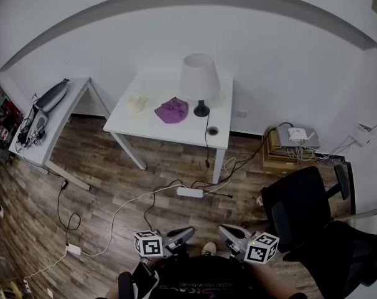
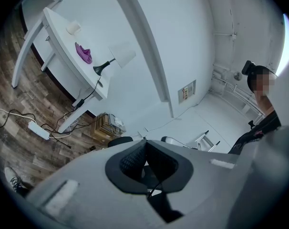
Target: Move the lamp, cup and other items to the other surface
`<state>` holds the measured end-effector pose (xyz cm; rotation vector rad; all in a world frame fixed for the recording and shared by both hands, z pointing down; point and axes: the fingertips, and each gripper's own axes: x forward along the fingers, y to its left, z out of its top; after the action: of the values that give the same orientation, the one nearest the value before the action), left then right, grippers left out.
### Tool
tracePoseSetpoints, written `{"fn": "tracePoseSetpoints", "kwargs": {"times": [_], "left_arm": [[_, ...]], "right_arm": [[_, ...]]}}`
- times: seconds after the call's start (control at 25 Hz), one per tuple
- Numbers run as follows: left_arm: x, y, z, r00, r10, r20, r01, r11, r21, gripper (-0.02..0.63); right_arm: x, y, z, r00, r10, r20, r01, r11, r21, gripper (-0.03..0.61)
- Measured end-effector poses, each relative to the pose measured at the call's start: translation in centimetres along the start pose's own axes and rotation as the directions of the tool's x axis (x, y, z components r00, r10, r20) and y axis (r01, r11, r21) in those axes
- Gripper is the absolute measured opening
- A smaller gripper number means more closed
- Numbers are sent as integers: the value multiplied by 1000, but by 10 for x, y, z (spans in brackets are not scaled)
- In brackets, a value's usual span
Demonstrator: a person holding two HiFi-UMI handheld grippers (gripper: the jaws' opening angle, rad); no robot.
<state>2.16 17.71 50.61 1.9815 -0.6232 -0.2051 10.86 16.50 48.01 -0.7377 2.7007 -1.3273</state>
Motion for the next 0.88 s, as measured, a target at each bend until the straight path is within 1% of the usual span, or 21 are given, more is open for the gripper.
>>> {"fn": "tracePoseSetpoints", "kwargs": {"times": [0.24,0.48,0.6,0.72,0.88], "left_arm": [[-1,0,1,1000,5,8,-5,1000,-10,-8],[-9,-1,2,1000,22,1,-22,1000,-18,-8],[-15,7,6,1000,19,14,-18,999,-34,-8],[-19,17,17,1000,15,16,-15,999,-31,-8],[-24,29,39,1000,1,11,-1,1000,-26,-8]], "right_arm": [[0,1,4,1000,16,10,-16,1000,-16,2],[4,3,5,1000,15,23,-16,1000,8,3],[11,-1,3,1000,14,17,-14,1000,9,15],[21,-2,8,1000,4,23,-4,1000,11,21],[38,-6,20,999,-30,43,29,999,15,32]]}}
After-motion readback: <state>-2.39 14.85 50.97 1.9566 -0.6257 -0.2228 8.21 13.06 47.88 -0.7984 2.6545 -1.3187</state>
